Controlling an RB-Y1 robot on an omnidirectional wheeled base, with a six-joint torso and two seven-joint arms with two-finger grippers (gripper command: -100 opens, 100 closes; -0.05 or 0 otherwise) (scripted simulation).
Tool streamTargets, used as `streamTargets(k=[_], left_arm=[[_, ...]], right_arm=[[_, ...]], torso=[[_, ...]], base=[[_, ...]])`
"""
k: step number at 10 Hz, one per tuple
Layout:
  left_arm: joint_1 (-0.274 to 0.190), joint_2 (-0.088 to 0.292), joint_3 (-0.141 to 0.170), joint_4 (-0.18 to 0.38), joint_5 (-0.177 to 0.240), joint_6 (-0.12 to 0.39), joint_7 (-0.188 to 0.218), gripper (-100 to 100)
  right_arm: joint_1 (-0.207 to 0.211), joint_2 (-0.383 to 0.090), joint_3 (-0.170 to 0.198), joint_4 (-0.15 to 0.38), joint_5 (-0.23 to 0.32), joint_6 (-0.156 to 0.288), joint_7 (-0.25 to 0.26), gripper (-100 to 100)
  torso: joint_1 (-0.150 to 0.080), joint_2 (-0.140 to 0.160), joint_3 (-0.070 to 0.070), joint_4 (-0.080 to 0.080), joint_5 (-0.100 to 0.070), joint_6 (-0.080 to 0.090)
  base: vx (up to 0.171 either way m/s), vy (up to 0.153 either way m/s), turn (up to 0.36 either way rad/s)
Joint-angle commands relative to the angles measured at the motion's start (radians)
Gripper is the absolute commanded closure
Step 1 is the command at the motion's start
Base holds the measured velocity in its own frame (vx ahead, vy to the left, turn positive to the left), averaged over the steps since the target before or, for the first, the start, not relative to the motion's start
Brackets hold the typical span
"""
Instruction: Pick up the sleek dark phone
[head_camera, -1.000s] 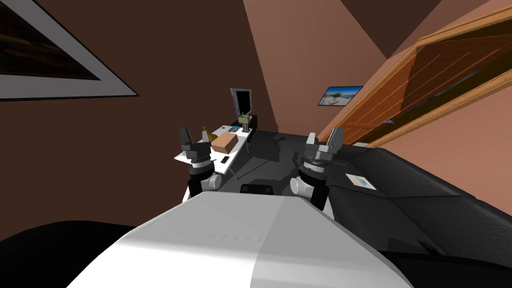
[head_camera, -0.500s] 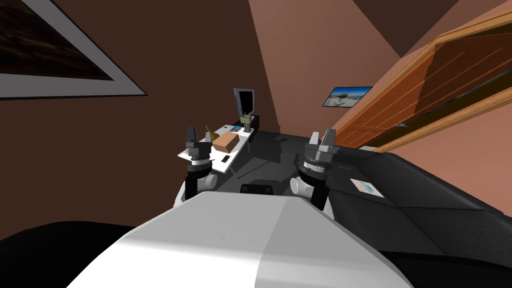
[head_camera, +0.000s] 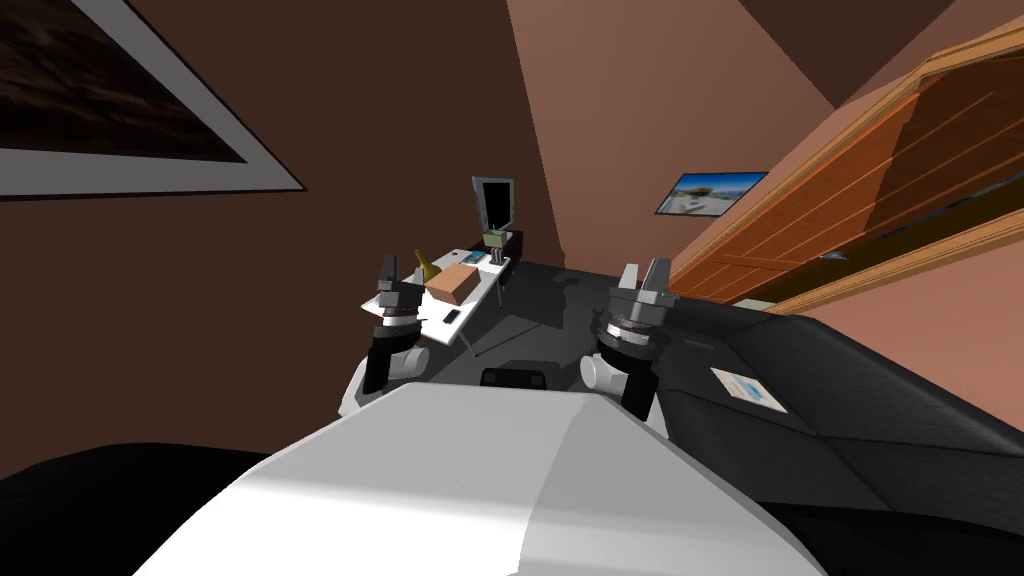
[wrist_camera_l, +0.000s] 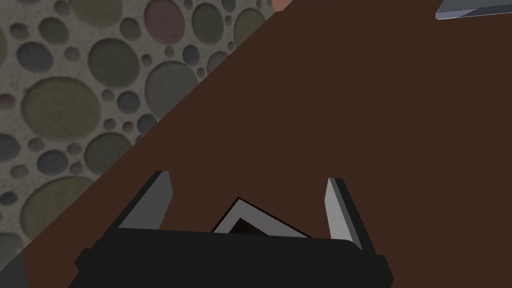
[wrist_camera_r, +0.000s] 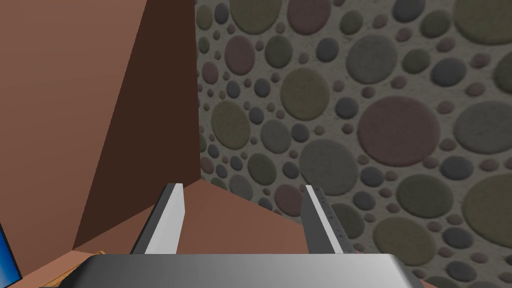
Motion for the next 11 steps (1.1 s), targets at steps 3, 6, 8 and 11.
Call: streamTargets(k=[3,6,8,11], left_arm=[[-0.019,0.014,0.031,0.02,0.013,0.091,0.038,-100],[-0.036,0.026,0.072,0.04,0.033,0.174,0.091,-100],[-0.036,0.026,0.072,0.04,0.033,0.209,0.091,-100],[-0.054,0.033,0.113,0.063,0.057,0.308,0.148,-100]], right_arm=[[0.0,0.0,0.0,0.0,0.0,0.0,0.0,0],[0.0,0.0,0.0,0.0,0.0,0.0,0.0,0],[0.0,0.0,0.0,0.0,0.0,0.0,0.0,0],[0.0,0.0,0.0,0.0,0.0,0.0,0.0,0]], torso=[[0.0,0.0,0.0,0.0,0.0,0.0],[0.0,0.0,0.0,0.0,0.0,0.0],[0.0,0.0,0.0,0.0,0.0,0.0],[0.001,0.0,0.0,0.0,0.0,0.0]], base=[[0.017,-0.043,0.078],[0.015,-0.042,0.094],[0.015,-0.033,0.022],[0.021,-0.037,0.1]])
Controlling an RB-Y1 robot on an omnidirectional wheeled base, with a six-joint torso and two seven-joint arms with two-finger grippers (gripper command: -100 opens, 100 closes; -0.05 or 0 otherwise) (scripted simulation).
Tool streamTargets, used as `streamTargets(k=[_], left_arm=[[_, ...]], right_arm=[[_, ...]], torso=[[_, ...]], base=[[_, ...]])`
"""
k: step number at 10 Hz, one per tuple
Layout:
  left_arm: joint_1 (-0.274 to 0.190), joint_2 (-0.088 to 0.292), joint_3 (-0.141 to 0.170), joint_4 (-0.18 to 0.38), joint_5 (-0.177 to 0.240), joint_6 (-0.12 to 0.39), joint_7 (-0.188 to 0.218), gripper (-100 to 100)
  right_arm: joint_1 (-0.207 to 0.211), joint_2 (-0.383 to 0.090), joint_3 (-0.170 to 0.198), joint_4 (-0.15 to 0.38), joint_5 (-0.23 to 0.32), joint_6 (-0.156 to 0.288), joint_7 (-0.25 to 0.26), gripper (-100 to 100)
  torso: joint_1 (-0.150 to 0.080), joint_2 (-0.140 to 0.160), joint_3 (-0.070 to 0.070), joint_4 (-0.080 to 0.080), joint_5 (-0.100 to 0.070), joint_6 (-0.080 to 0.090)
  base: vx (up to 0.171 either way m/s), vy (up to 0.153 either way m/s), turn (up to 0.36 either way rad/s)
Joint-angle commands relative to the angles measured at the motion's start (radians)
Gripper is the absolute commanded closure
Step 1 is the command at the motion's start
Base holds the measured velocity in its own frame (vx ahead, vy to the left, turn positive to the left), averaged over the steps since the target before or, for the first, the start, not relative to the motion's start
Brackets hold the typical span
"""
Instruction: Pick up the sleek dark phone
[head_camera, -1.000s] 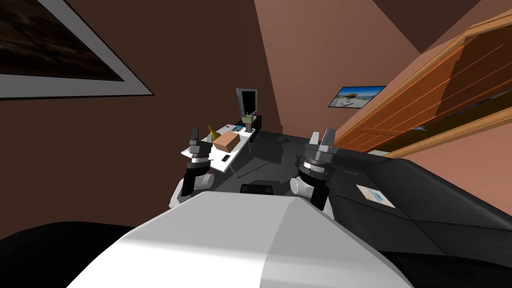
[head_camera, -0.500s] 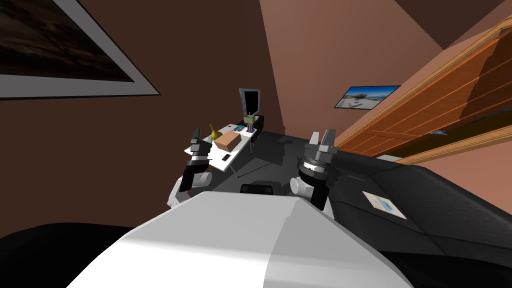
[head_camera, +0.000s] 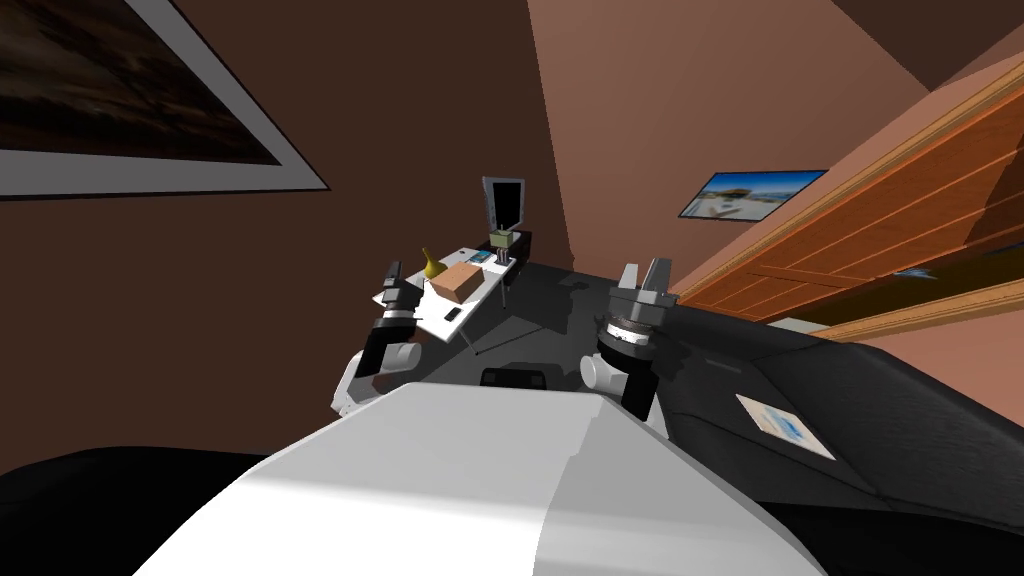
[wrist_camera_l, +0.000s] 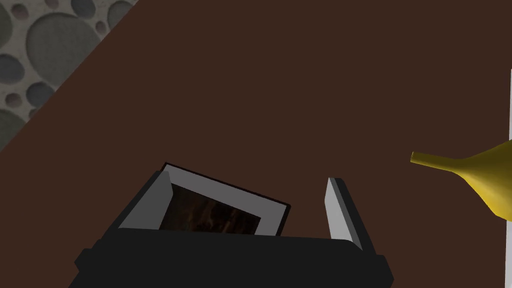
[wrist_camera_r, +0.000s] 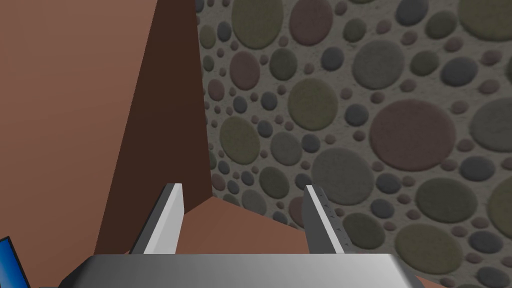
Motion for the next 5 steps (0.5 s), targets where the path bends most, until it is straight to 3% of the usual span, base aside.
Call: streamTargets(k=[1,2,4,5], left_arm=[[-0.002,0.005,0.014,0.006,0.009,0.05,0.02,-100],[-0.012,0.009,0.034,0.019,0.022,0.077,0.05,-100],[-0.012,0.009,0.034,0.019,0.022,0.117,0.05,-100],[-0.021,0.012,0.054,0.033,0.037,0.157,0.081,-100]], right_arm=[[0.0,0.0,0.0,0.0,0.0,0.0,0.0,0],[0.0,0.0,0.0,0.0,0.0,0.0,0.0,0],[0.0,0.0,0.0,0.0,0.0,0.0,0.0,0],[0.0,0.0,0.0,0.0,0.0,0.0,0.0,0]], torso=[[0.0,0.0,0.0,0.0,0.0,0.0],[0.0,0.0,0.0,0.0,0.0,0.0],[0.0,0.0,0.0,0.0,0.0,0.0],[0.001,0.001,0.0,0.0,0.0,0.0]], base=[[0.021,-0.044,0.058],[0.025,-0.044,0.093],[0.016,-0.034,0.031],[0.019,-0.028,0.106]])
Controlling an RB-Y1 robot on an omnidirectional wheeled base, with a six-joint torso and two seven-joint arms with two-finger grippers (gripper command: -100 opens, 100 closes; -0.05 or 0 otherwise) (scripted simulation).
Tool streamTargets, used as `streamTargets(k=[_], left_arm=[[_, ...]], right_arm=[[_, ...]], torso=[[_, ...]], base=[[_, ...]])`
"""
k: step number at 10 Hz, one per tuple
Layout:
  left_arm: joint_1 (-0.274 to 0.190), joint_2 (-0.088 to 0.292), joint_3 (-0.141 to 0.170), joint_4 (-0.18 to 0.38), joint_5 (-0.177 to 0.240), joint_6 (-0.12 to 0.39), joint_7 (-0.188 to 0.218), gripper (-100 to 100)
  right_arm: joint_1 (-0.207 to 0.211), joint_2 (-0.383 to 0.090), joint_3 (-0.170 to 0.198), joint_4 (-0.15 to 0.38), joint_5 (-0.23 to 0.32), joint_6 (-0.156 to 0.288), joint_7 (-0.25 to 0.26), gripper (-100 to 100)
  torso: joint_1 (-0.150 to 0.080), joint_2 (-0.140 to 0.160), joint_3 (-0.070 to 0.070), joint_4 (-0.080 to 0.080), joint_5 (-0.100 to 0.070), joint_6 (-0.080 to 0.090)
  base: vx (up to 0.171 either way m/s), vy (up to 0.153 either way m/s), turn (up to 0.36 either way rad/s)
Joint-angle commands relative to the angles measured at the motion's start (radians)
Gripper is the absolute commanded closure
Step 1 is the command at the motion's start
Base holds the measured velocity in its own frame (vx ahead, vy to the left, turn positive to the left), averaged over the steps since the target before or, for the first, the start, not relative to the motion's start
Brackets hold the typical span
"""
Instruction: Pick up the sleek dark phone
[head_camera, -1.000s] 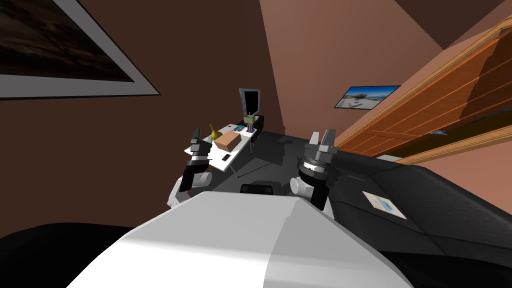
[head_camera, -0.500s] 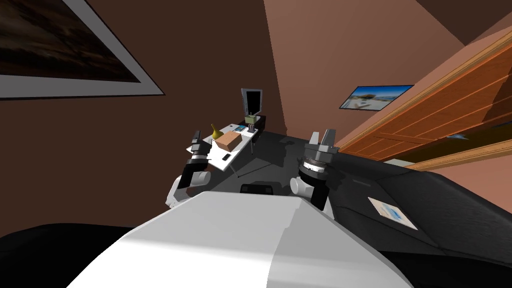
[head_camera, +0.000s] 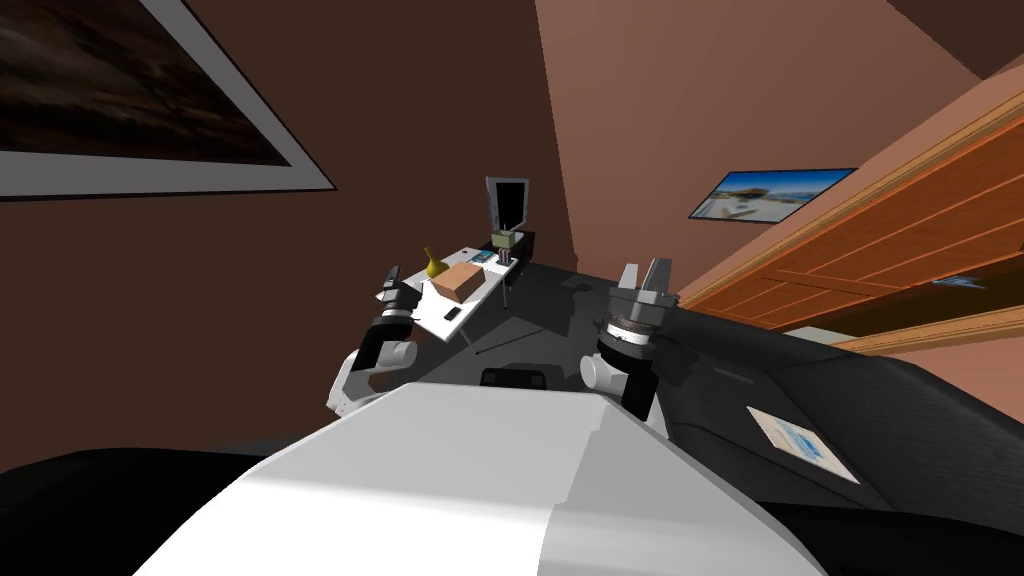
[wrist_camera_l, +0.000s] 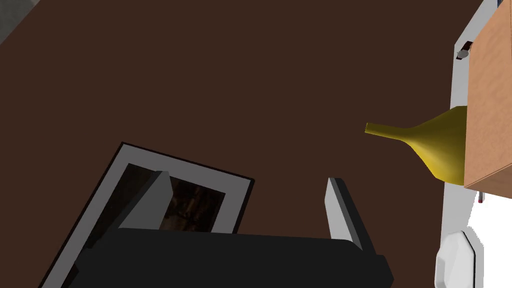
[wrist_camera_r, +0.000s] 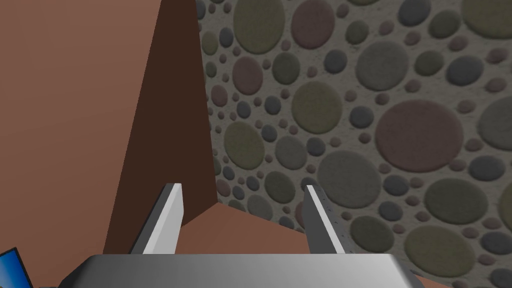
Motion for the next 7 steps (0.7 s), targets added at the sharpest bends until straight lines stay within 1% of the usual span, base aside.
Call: streamTargets(k=[1,2,3,4,5,6,7], left_arm=[[-0.003,-0.001,0.008,0.005,0.006,0.05,0.016,-100],[-0.012,0.002,0.027,0.02,0.022,0.083,0.047,-100],[-0.012,0.002,0.027,0.02,0.022,0.114,0.047,-100],[-0.012,0.002,0.027,0.02,0.022,0.119,0.047,-100],[-0.021,0.007,0.045,0.036,0.039,0.161,0.08,-100],[-0.021,0.007,0.045,0.036,0.039,0.186,0.08,-100],[-0.03,0.012,0.062,0.052,0.057,0.216,0.112,-100]], right_arm=[[0.0,0.0,0.0,0.0,0.0,0.0,0.0,0],[0.0,0.0,0.0,0.0,0.0,0.0,0.0,0],[0.0,0.0,0.0,0.0,0.0,0.0,0.0,0],[0.0,0.0,0.0,0.0,0.0,0.0,0.0,0],[0.0,0.0,0.0,0.0,0.0,0.0,0.0,0],[0.0,0.0,0.0,0.0,0.0,0.0,0.0,0],[0.0,0.0,0.0,0.0,0.0,0.0,0.0,0]], torso=[[0.0,0.0,0.0,0.0,0.0,0.0],[0.0,0.0,0.0,0.0,0.0,0.0],[-0.001,-0.001,0.0,0.0,0.0,0.0],[-0.001,0.0,0.0,0.0,0.0,0.0],[0.0,0.0,0.0,0.0,0.0,0.0],[0.0,-0.001,0.0,0.0,0.0,0.0],[0.0,-0.001,0.0,0.0,0.0,0.0]], base=[[0.022,-0.033,0.066],[0.027,-0.047,0.103],[0.023,-0.043,0.053],[0.012,-0.015,-0.008],[0.033,-0.023,0.076],[0.027,-0.032,0.067],[0.028,-0.046,0.094]])
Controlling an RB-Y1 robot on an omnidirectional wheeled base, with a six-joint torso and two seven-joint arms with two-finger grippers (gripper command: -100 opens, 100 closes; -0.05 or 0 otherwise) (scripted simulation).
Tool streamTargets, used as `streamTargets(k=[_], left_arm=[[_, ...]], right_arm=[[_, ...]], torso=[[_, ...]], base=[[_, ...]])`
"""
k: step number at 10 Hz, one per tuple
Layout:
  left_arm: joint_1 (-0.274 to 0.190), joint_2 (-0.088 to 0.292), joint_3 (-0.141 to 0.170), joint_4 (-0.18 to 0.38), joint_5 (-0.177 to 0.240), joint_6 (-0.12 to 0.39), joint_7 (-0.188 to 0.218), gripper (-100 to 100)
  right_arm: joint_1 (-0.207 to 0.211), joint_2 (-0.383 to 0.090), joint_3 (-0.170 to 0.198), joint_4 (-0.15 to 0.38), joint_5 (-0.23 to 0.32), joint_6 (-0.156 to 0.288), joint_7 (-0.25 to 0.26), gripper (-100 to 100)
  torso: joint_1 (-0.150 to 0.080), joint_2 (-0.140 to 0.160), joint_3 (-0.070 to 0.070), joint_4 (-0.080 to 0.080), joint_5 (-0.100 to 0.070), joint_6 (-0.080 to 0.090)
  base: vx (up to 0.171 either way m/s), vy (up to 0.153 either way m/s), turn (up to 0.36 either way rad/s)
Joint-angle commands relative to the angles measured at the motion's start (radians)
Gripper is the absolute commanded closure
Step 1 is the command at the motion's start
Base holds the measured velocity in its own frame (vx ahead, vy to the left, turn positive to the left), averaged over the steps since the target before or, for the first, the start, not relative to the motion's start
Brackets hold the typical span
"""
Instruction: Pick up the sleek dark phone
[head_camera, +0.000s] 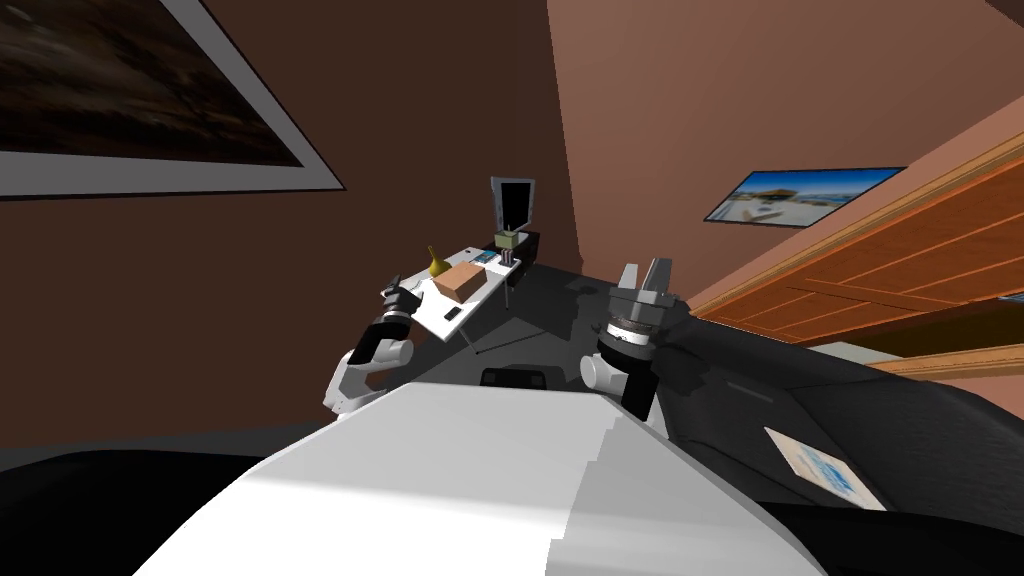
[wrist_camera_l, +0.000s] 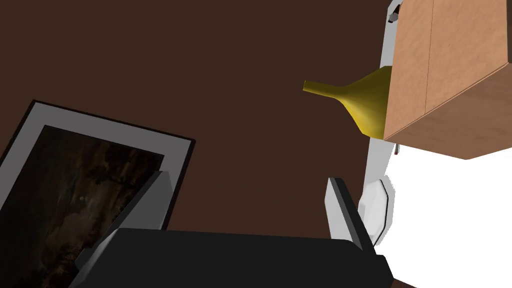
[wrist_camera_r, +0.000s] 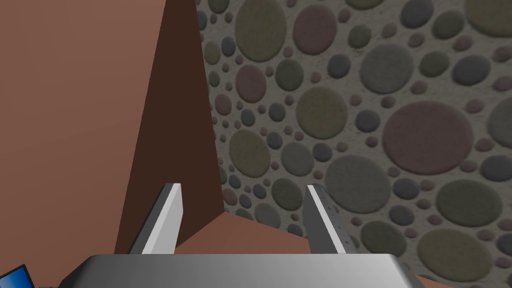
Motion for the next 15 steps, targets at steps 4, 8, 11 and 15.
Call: streamTargets(k=[4,8,11,15], left_arm=[[-0.018,0.01,0.026,0.023,0.029,0.124,0.052,-100],[-0.027,0.018,0.04,0.041,0.05,0.213,0.085,-100],[-0.044,0.038,0.062,0.081,0.095,0.309,0.151,-100],[-0.051,0.05,0.071,0.102,0.119,0.407,0.183,-100]], right_arm=[[0.0,0.0,0.0,0.0,0.0,0.0,0.0,0],[0.0,0.0,0.0,0.0,0.0,0.0,0.0,0],[0.0,0.0,0.0,0.0,0.0,0.0,0.0,0],[0.0,0.0,0.0,0.0,0.0,0.0,0.0,0]], torso=[[0.002,0.0,0.0,0.0,0.0,0.0],[0.001,0.0,0.0,0.0,0.0,0.0],[0.002,0.0,0.0,0.0,0.0,0.0],[0.002,-0.001,0.0,0.0,0.0,0.0]], base=[[0.026,-0.024,0.041],[0.027,-0.021,0.026],[0.04,-0.021,0.045],[0.038,-0.017,0.021]])
